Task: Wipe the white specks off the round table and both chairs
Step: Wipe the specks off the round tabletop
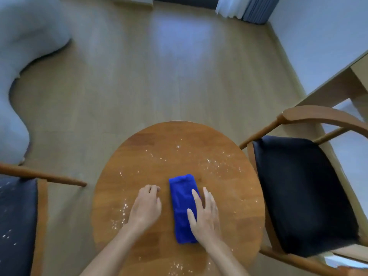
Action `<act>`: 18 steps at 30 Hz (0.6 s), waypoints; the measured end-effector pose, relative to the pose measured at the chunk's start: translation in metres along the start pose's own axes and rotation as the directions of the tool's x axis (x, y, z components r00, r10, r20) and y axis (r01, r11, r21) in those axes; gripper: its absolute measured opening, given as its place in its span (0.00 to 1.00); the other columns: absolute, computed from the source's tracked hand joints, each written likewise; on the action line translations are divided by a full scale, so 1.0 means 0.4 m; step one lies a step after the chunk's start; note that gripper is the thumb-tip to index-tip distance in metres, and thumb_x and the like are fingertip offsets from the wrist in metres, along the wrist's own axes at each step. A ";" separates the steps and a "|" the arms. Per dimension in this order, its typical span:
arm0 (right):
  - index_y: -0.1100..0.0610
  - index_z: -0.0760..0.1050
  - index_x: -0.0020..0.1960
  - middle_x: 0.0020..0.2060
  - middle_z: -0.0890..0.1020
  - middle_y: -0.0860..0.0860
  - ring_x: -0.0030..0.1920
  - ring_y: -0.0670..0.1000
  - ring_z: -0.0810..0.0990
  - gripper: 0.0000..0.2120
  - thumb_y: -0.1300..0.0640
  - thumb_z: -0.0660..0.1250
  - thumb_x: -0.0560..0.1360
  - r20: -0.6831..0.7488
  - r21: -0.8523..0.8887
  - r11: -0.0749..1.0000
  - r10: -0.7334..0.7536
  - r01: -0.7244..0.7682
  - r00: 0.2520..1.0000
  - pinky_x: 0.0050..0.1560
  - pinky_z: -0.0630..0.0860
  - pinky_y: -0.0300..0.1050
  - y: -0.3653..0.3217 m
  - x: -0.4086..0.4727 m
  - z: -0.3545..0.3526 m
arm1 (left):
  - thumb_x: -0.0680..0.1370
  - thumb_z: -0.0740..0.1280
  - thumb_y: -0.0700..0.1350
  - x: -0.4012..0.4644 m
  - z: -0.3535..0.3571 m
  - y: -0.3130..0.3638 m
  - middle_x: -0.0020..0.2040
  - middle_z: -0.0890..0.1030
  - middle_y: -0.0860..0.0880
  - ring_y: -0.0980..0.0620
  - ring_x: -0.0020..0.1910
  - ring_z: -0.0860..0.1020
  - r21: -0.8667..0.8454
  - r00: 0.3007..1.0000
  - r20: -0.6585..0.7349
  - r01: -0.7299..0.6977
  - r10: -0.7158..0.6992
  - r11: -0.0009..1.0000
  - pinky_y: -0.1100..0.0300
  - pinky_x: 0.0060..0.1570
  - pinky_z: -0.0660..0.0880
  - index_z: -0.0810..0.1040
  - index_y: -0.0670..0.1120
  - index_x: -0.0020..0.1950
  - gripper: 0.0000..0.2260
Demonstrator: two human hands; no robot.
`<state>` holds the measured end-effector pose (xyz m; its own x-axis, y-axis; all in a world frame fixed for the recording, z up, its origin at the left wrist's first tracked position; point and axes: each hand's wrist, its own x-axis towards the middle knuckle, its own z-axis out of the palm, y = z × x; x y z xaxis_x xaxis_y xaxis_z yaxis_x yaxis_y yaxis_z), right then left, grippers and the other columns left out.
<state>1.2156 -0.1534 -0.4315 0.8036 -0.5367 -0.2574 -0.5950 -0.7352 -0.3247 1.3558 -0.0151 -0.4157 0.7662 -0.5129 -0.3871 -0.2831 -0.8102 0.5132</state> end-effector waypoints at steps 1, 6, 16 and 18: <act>0.50 0.64 0.74 0.74 0.65 0.59 0.73 0.61 0.63 0.26 0.45 0.56 0.76 -0.020 -0.048 0.997 -0.064 0.063 0.998 0.69 0.66 0.56 -0.010 0.006 0.028 | 0.76 0.63 0.36 0.004 0.024 -0.017 0.60 0.74 0.47 0.46 0.62 0.72 0.054 0.997 -0.013 -0.073 0.074 0.996 0.55 0.60 0.72 0.74 0.42 0.62 0.15; 0.49 0.67 0.74 0.75 0.62 0.63 0.75 0.65 0.59 0.31 0.39 0.61 0.74 -0.089 -0.168 0.978 -0.143 0.126 0.986 0.71 0.59 0.62 -0.063 0.018 0.133 | 0.68 0.58 0.29 0.040 0.123 -0.080 0.62 0.73 0.37 0.37 0.66 0.71 0.219 0.915 -0.211 -0.299 0.344 0.929 0.51 0.67 0.68 0.75 0.35 0.58 0.19; 0.47 0.66 0.75 0.77 0.59 0.60 0.76 0.64 0.57 0.26 0.46 0.60 0.78 -0.177 -0.262 0.905 -0.388 0.336 0.905 0.70 0.63 0.63 0.050 0.271 0.078 | 0.74 0.51 0.37 0.066 0.187 -0.056 0.71 0.66 0.34 0.35 0.73 0.61 0.330 0.909 -0.152 -0.323 0.387 0.887 0.38 0.68 0.63 0.70 0.32 0.67 0.23; 0.48 0.67 0.74 0.76 0.61 0.60 0.74 0.65 0.61 0.25 0.47 0.60 0.77 -0.245 -0.264 0.936 -0.297 0.231 0.923 0.67 0.67 0.63 0.111 0.352 0.034 | 0.76 0.53 0.42 0.074 0.183 -0.035 0.72 0.65 0.36 0.36 0.73 0.61 0.315 0.909 -0.173 -0.314 0.380 0.896 0.39 0.69 0.61 0.70 0.34 0.68 0.23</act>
<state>1.3021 -0.2561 -0.4944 0.9221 -0.3783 0.0816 -0.3673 -0.9218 -0.1238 1.3402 -0.0398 -0.4906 0.6886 -0.7248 -0.0243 -0.6761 -0.6537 0.3400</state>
